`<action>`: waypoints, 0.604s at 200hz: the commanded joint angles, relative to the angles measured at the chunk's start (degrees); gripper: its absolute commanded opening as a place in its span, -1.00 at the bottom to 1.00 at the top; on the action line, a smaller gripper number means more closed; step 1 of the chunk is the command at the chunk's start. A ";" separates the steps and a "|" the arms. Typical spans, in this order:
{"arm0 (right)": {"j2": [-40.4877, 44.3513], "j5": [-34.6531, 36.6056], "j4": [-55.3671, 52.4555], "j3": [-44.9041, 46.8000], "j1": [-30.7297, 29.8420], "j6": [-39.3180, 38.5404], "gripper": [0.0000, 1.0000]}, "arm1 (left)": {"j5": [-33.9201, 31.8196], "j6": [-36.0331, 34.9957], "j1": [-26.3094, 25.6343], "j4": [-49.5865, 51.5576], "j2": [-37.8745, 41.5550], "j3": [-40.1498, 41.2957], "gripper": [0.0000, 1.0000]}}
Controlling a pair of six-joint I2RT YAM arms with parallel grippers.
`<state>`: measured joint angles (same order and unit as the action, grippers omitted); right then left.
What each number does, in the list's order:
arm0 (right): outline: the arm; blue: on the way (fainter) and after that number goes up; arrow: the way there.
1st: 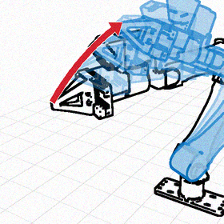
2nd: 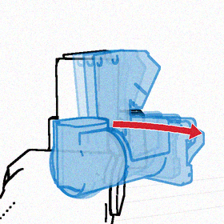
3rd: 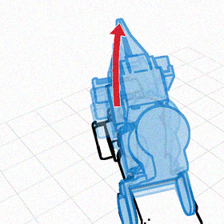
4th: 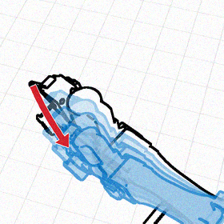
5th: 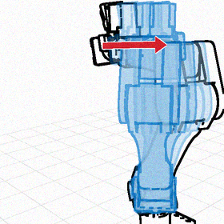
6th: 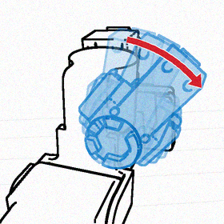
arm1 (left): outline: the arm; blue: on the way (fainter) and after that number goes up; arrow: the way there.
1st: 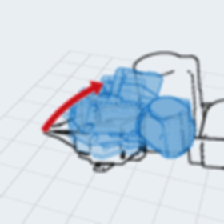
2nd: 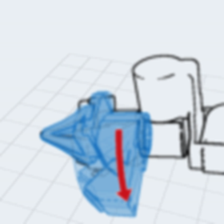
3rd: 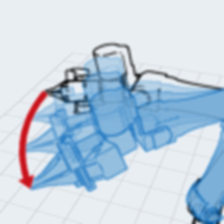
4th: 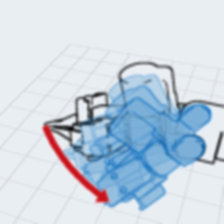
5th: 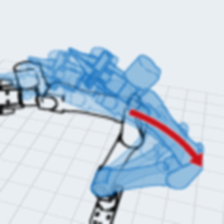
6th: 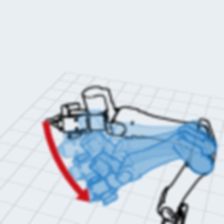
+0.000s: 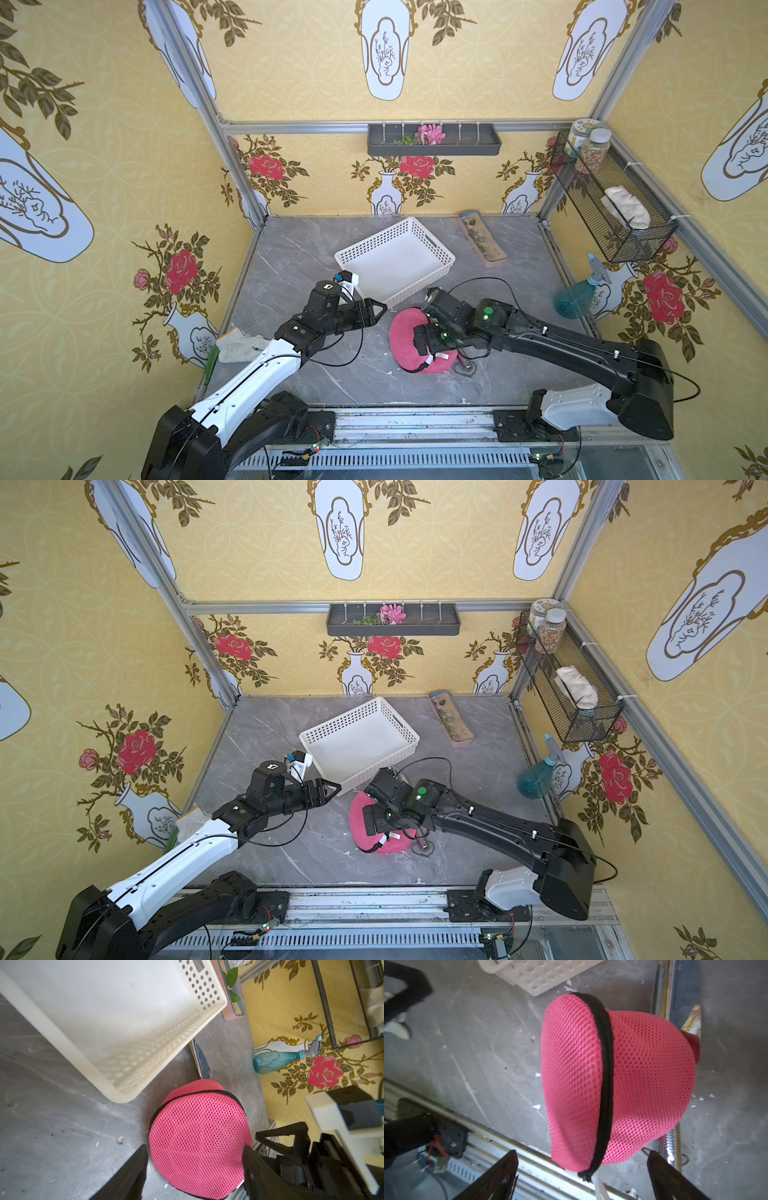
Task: Turn the laundry bag inside out
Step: Place the laundry bag at the center of the board.
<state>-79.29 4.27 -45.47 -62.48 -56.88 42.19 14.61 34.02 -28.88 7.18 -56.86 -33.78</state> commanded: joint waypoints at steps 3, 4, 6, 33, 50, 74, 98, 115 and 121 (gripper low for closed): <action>-3.75 3.91 3.36 -0.27 0.12 1.03 0.99 | -4.82 2.27 0.15 -1.64 1.88 0.80 0.47; -3.89 3.82 3.63 -0.19 0.11 1.08 1.00 | -4.97 2.28 0.19 -1.60 1.95 0.81 0.47; -4.15 3.53 3.99 -0.17 0.26 1.23 1.00 | -5.13 2.26 0.22 -1.57 2.11 0.86 0.47; -6.96 1.32 7.85 1.80 1.96 2.15 0.80 | -7.08 2.46 0.33 -1.05 4.83 1.82 0.47; -7.68 -0.70 10.55 2.73 2.55 1.85 0.61 | -7.62 2.54 0.66 -0.77 5.91 2.14 0.47; -7.19 -4.35 14.23 3.96 3.28 0.69 0.23 | -7.90 2.42 1.18 -0.58 6.84 2.23 0.47; -3.99 -12.13 21.36 6.62 5.19 -0.74 -0.22 | -8.16 2.34 1.72 -0.72 8.46 2.25 0.46; -1.30 -18.40 25.77 8.43 6.50 -0.54 -0.61 | -8.20 1.94 2.01 -0.85 10.21 1.83 0.46; -0.39 -21.51 28.04 9.26 7.18 -0.37 -0.72 | -8.06 1.67 2.07 -0.78 10.73 1.56 0.46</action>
<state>-82.46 -5.93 -27.75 -55.31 -51.24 42.28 6.79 36.45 -27.14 6.96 -47.72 -31.86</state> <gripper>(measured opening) 0.232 0.733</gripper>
